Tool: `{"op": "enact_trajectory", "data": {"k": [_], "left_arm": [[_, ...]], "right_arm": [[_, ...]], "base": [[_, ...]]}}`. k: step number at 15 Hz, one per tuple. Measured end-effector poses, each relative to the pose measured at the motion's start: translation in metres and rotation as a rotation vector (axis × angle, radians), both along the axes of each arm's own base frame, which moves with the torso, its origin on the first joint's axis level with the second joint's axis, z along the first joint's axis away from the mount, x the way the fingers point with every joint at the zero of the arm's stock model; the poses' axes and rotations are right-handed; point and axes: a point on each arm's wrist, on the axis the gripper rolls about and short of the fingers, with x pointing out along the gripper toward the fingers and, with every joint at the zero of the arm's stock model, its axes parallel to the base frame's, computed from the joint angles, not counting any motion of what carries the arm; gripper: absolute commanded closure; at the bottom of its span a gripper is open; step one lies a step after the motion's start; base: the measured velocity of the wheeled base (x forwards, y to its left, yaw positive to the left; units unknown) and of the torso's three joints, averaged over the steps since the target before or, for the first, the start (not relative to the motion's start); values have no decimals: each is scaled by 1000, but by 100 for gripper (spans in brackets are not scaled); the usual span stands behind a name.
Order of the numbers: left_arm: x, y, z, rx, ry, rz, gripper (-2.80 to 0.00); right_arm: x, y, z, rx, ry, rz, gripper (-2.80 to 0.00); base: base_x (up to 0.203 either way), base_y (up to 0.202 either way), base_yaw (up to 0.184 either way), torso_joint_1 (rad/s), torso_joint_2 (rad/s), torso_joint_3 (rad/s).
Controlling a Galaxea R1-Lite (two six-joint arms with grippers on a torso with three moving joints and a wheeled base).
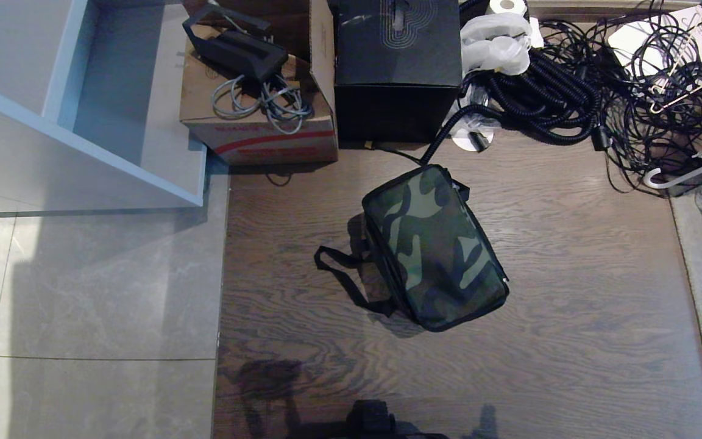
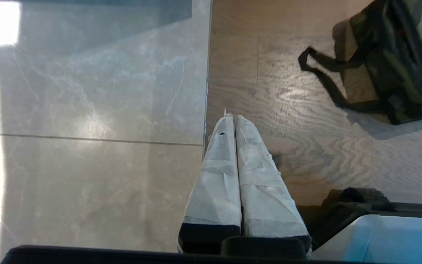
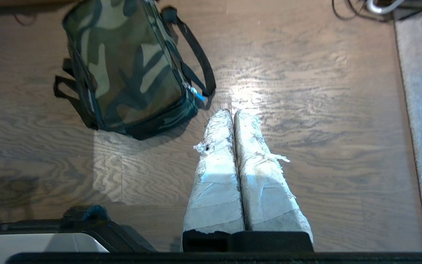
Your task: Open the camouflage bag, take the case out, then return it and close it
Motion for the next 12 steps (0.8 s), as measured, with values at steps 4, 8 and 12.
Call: {"op": "enact_trajectory", "data": {"k": [4, 8, 12], "left_arm": [[0, 0, 0, -2, 0, 0, 0], [0, 0, 0, -1, 0, 0, 0], [0, 0, 0, -1, 0, 0, 0]], "right_arm": [[0, 0, 0, 0, 0, 0, 0], [0, 0, 0, 0, 0, 0, 0], [0, 0, 0, 0, 0, 0, 0]], "base": [[0, 0, 0, -2, -1, 197], [0, 0, 0, 1, 3, 204], [0, 0, 0, 2, 5, 204]]}}
